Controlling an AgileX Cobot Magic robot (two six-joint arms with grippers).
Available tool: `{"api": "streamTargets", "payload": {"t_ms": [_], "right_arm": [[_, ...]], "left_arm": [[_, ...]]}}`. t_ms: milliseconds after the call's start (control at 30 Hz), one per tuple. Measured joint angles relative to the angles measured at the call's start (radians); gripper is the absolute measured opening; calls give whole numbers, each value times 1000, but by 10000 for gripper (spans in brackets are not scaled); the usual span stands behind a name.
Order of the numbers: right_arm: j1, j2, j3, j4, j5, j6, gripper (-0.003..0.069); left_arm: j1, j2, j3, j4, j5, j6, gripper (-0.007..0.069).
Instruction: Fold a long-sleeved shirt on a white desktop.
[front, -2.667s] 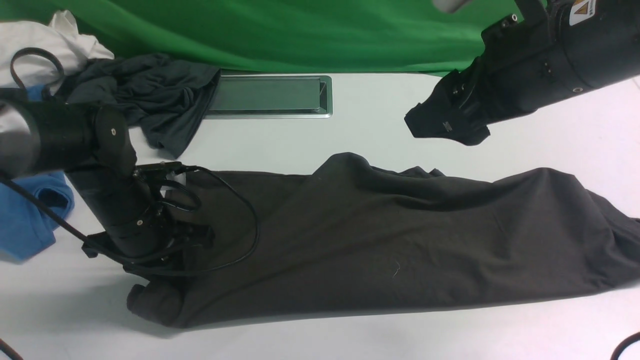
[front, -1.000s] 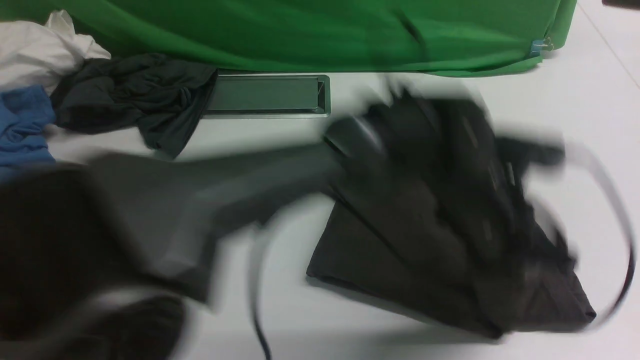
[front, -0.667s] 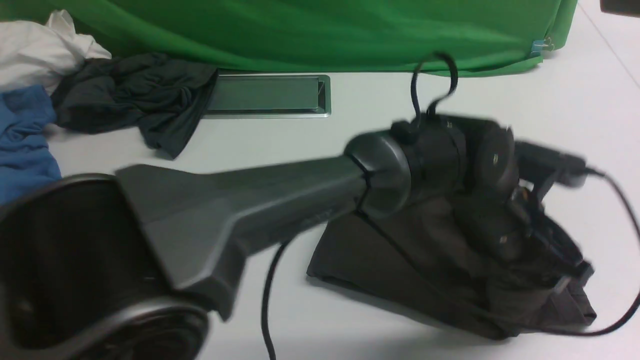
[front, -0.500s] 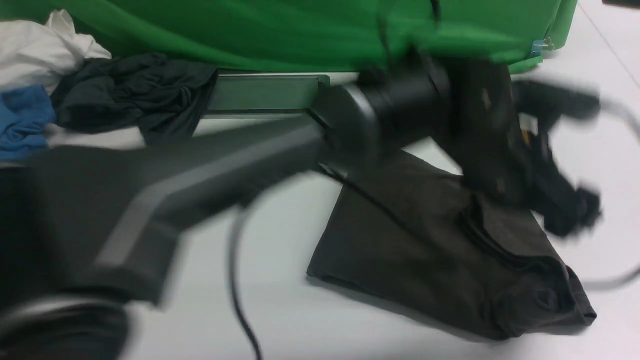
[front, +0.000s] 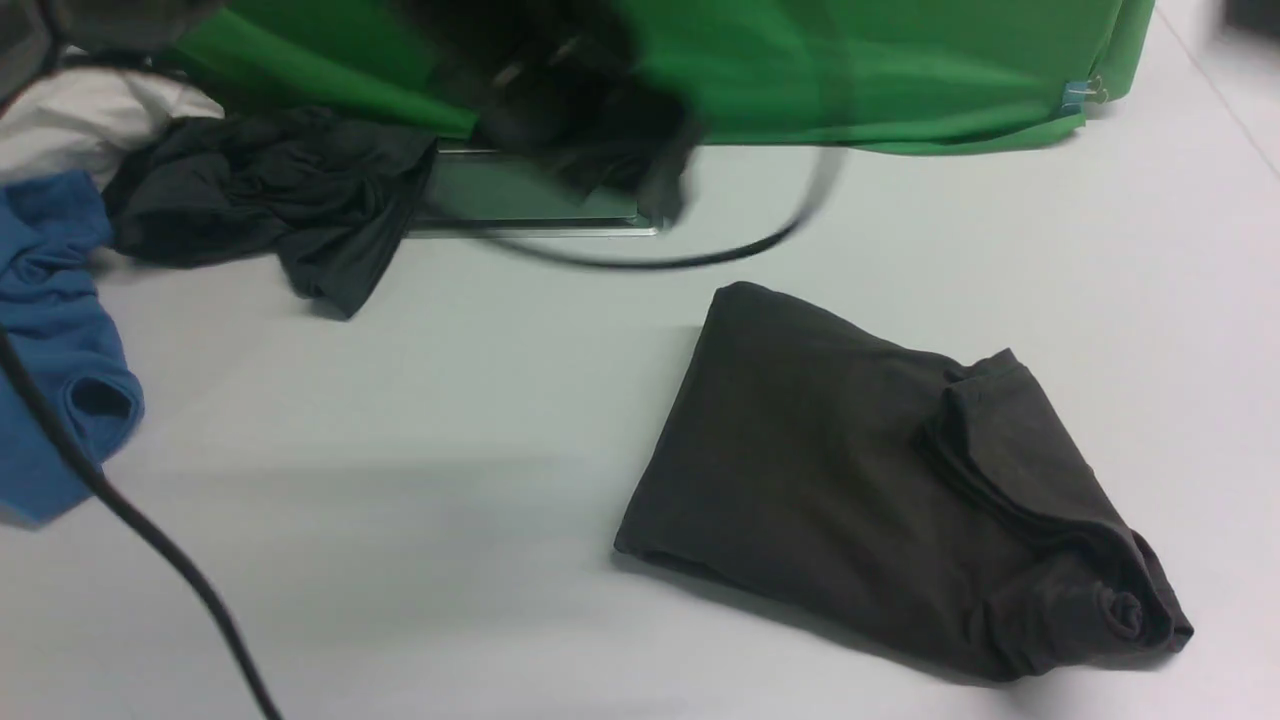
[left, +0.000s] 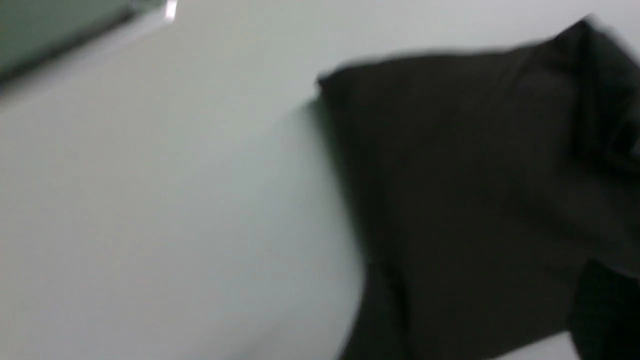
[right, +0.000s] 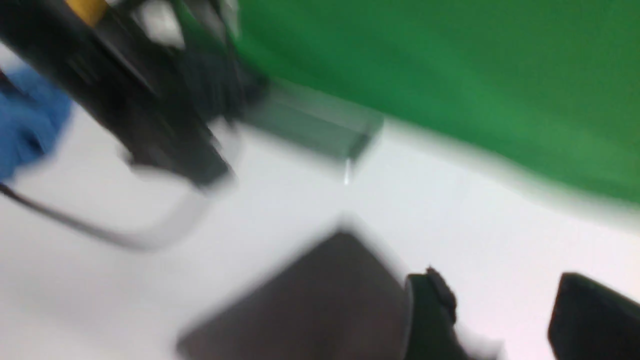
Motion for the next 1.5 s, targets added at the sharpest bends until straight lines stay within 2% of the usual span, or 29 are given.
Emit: {"api": "streamTargets", "payload": {"t_ms": [33,67,100,133,167,200,233,267,333,400,533,700,733,800,833,900,933,967,1000,1233,1500], "right_arm": [[0,50,55,-1,-15,27,340],[0,51,64,-2,-17,31,342],[0,117,113,-3,-21,56,370],[0,160,136,-4,-18,67,400],[0,203,149,-5,-16,76,430],[0,253,154,-7,-18,90,490],[0,262,154,-7,-19,92,498],[0,317,154,-7,-37,110,558],[0,396,148,-7,-87,129,614],[0,469,140,-7,-137,139,632],[0,608,135,-8,-209,141,624],[0,740,135,-10,-279,134,505],[0,751,135,-11,-293,131,425],[-3,748,135,-12,-297,125,337],[-4,740,135,-15,-297,122,255],[-4,732,135,-18,-297,119,210],[-4,709,135,-26,-292,118,133],[-4,702,135,-28,-290,117,117],[-5,673,135,-33,-288,117,70],[-66,578,135,-53,-253,89,57],[-252,610,135,-59,-219,-9,89]], "left_arm": [[25,2,53,-41,-13,20,310],[34,2,75,-56,-20,27,279],[56,4,159,-97,-57,47,169],[62,4,197,-108,-85,54,105],[65,4,233,-113,-108,59,71],[66,4,290,-124,-140,59,36],[66,4,290,-124,-145,59,36],[66,4,343,-130,-178,55,25],[66,4,390,-134,-206,52,29],[66,4,415,-134,-219,52,48],[66,4,428,-134,-221,52,89],[66,4,428,-141,-221,52,146],[66,4,428,-144,-221,52,165],[66,4,428,-144,-221,52,176],[66,4,428,-144,-221,52,182],[66,4,428,-145,-221,52,185],[66,4,428,-146,-221,52,188],[66,4,428,-147,-221,52,189],[66,4,428,-147,-221,52,190],[67,4,428,-148,-221,52,195],[67,4,429,-147,-224,52,201]]}}
